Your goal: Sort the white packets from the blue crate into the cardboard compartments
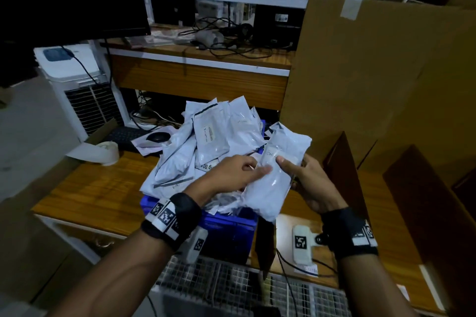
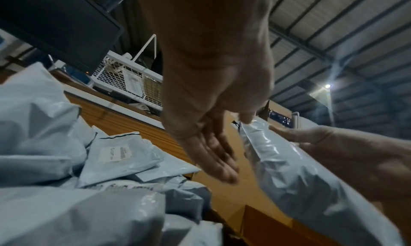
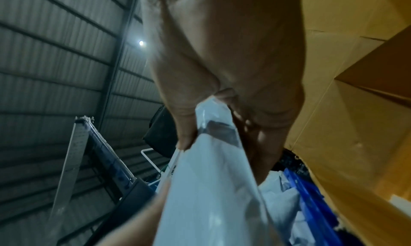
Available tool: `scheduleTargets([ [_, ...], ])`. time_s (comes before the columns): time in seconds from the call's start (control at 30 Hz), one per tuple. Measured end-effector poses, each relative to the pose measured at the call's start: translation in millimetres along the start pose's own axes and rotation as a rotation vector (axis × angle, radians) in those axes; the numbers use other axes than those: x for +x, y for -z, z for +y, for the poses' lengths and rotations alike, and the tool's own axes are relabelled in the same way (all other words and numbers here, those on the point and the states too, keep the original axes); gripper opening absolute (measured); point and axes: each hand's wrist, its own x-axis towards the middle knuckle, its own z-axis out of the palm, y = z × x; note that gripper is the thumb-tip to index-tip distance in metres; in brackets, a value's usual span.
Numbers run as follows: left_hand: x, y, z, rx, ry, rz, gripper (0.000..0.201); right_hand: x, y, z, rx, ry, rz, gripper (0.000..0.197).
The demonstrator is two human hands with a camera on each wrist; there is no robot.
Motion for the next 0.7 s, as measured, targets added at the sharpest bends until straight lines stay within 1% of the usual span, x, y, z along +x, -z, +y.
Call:
scheduleTargets([
  [0.03, 3, 3, -2, -0.036, 0.039, 0.105, 0.043, 2, 1, 0, -0.016, 0.001, 0.035, 0.034],
  [0.07, 9, 7, -9, -0.048, 0.088, 0.218, 0.042, 5, 3, 0, -0.032, -0.001, 0.059, 0.033],
  [0.1, 15, 12, -16, 0.011, 0.109, 0.335, 0.037, 8, 4, -1, -0.036, -0.011, 0.075, 0.031],
  [0.13, 22, 19, -25, 0.138, 0.127, 0.424, 0.032, 11, 7, -1, -0.044, -0.023, 0.083, 0.029],
  [0.17, 29, 25, -32, 0.248, 0.148, 0.464, 0.031, 13, 8, -2, -0.052, -0.031, 0.080, 0.026],
  [0.23, 41, 33, -45, 0.375, 0.195, 0.460, 0.045, 17, 8, -4, -0.063, -0.051, 0.061, 0.023],
  [0.3, 49, 36, -49, 0.447, 0.247, 0.442, 0.059, 22, 7, -4, -0.071, -0.073, 0.039, 0.026],
  [0.37, 57, 35, -54, 0.495, 0.284, 0.417, 0.063, 27, 5, -2, -0.081, -0.086, 0.023, 0.030],
  [0.43, 64, 35, -58, 0.518, 0.297, 0.407, 0.054, 31, 4, 1, -0.080, -0.106, 0.016, 0.033],
  [0.53, 67, 36, -64, 0.527, 0.278, 0.455, 0.025, 35, 6, 3, -0.064, -0.118, 0.001, 0.038],
  [0.57, 66, 35, -64, 0.533, 0.264, 0.472, 0.019, 35, 8, 4, -0.064, -0.116, -0.004, 0.040],
  [0.63, 63, 31, -62, 0.578, 0.189, 0.512, 0.012, 38, 12, 5, -0.061, -0.112, 0.001, 0.041],
  [0.7, 59, 24, -56, 0.629, 0.039, 0.569, 0.006, 39, 15, 5, -0.058, -0.108, 0.026, 0.041],
])
